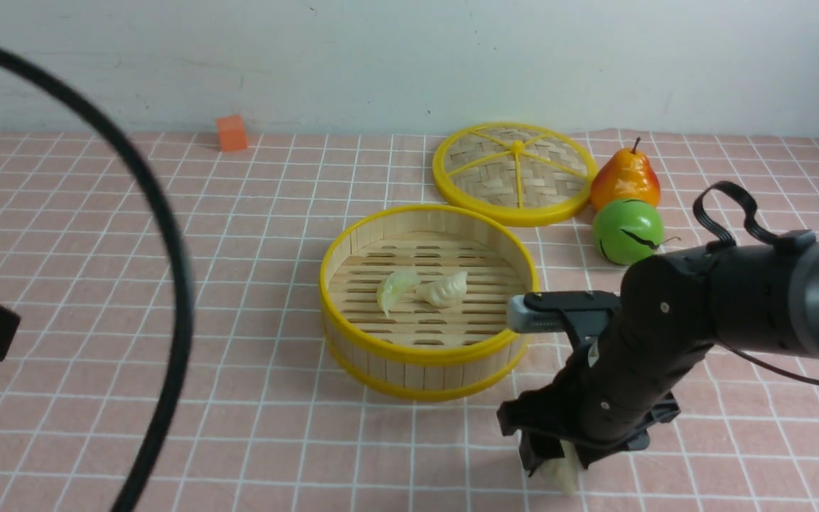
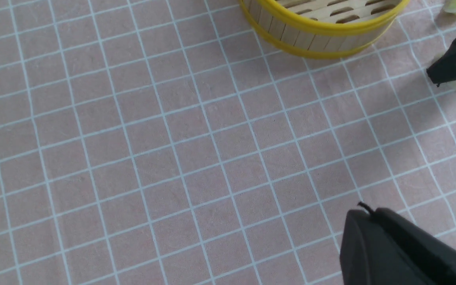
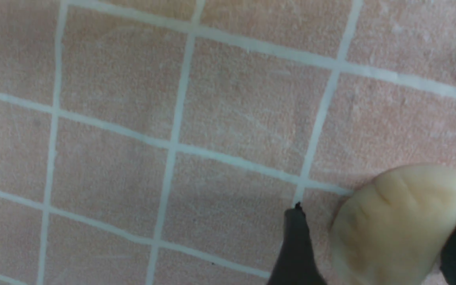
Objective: Put the dumplings into the steamer on the table with the pink tablecloth.
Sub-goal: 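Reach for and grasp a dumpling lying on the table beside the steamer, then place the dumpling in the bamboo steamer basket with the right gripper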
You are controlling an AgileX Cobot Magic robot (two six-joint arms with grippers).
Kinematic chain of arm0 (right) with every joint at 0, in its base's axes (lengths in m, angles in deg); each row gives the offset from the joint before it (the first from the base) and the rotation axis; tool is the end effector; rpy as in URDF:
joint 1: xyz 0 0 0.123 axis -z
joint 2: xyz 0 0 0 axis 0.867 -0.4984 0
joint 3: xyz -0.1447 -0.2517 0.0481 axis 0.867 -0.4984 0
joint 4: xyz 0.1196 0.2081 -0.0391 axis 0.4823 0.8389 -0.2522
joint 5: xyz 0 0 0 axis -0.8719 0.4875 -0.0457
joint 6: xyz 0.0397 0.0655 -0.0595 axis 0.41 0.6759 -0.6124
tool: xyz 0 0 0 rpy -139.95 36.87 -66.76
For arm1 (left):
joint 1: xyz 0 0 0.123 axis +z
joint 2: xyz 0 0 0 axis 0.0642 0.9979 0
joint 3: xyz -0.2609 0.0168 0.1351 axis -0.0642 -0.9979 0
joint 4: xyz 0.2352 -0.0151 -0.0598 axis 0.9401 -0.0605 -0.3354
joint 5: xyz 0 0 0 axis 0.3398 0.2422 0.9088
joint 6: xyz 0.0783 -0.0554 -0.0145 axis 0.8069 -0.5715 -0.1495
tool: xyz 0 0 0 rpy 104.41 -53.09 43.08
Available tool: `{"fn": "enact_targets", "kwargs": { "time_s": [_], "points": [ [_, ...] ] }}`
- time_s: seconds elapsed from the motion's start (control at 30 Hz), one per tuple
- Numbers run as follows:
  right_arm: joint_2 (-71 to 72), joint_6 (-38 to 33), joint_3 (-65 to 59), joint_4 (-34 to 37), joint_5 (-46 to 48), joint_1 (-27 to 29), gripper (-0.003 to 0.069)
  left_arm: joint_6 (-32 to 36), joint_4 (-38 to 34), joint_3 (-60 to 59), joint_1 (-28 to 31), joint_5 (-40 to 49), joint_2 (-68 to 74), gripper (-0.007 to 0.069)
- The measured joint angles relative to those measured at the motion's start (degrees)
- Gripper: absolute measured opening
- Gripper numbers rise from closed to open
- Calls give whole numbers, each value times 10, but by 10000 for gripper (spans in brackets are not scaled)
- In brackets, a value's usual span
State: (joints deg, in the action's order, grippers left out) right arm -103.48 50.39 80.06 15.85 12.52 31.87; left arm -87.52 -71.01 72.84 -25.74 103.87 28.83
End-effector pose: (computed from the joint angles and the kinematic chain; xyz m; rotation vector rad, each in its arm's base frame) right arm 0.2997 0.1756 0.1709 -0.1413 2.9079 0.3650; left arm 0.1016 -0.0504 0.4174 0.3937 2.3691 -0.2437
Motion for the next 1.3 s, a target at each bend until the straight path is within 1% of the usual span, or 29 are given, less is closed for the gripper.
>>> {"fn": "enact_targets", "kwargs": {
  "time_s": [0.1,0.23,0.33,0.4,0.47,0.63,0.7,0.8,0.97,1.13,1.3],
  "points": [
    [-4,1,5,-3,-1,0,392,0,2,-11,0,0,-34,-14],
    [-5,1,6,-18,7,0,234,0,4,-12,0,0,-60,-14],
    [-5,-1,9,-27,17,0,233,0,4,-13,0,0,-62,-14],
    [-5,-8,18,-40,45,-1,234,0,4,-15,0,0,-63,-14],
    [3,-25,45,-66,99,-7,234,0,4,-25,0,0,-63,-14],
    [35,-65,171,-94,161,-29,234,0,4,-38,0,0,-63,-14],
    [31,-77,229,-94,169,-37,234,0,4,-40,0,-1,-63,-14],
    [14,-80,282,-93,172,-44,234,0,4,-41,0,-2,-63,-14],
    [-84,-82,386,-93,171,-58,234,0,4,-43,0,-5,-63,-14],
    [-176,-82,453,-93,169,-61,234,0,4,-43,0,-5,-63,-14],
    [-233,-82,492,-93,168,-61,234,0,4,-43,0,-5,-63,-14]
  ]
}}
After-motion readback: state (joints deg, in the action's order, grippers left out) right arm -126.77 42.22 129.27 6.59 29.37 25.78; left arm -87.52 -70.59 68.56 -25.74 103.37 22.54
